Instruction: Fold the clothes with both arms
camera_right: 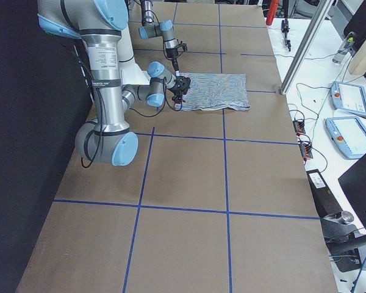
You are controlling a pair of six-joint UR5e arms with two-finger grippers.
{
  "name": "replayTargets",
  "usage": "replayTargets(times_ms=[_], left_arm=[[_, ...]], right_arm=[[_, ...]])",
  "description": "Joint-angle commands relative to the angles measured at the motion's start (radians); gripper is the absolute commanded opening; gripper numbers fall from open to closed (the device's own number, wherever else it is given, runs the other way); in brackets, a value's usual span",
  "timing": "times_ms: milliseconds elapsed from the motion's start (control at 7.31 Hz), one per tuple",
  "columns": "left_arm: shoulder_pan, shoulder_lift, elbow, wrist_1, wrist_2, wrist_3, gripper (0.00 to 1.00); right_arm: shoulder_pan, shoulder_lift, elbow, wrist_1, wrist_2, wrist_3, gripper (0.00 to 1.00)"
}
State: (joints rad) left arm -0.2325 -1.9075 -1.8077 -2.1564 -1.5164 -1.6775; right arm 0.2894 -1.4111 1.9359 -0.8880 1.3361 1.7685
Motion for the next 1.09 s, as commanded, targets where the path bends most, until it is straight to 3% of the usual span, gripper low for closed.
replayTargets(times_ms=[0, 274, 684, 821, 958], left_arm=[[-0.010, 0.004, -0.004, 0.003, -0.002, 0.010, 0.51], [-0.013, 0.002, -0.021, 0.071, -0.004, 0.012, 0.53], [-0.007, -0.002, -0.009, 0.072, -0.005, 0.012, 0.54], [-0.005, -0.002, -0.010, 0.072, -0.007, 0.012, 0.52], [-0.005, -0.004, -0.015, 0.072, -0.008, 0.012, 0.42]], right_arm=[[-0.002, 0.001, 0.000, 0.001, -0.009, -0.001, 0.92], [-0.004, 0.000, 0.000, 0.000, -0.009, 0.000, 0.92], [-0.006, 0.000, 0.000, 0.000, -0.009, -0.001, 0.92], [-0.009, 0.000, -0.002, 0.000, -0.009, 0.000, 0.92], [-0.010, 0.000, -0.002, 0.000, -0.009, 0.000, 0.92]])
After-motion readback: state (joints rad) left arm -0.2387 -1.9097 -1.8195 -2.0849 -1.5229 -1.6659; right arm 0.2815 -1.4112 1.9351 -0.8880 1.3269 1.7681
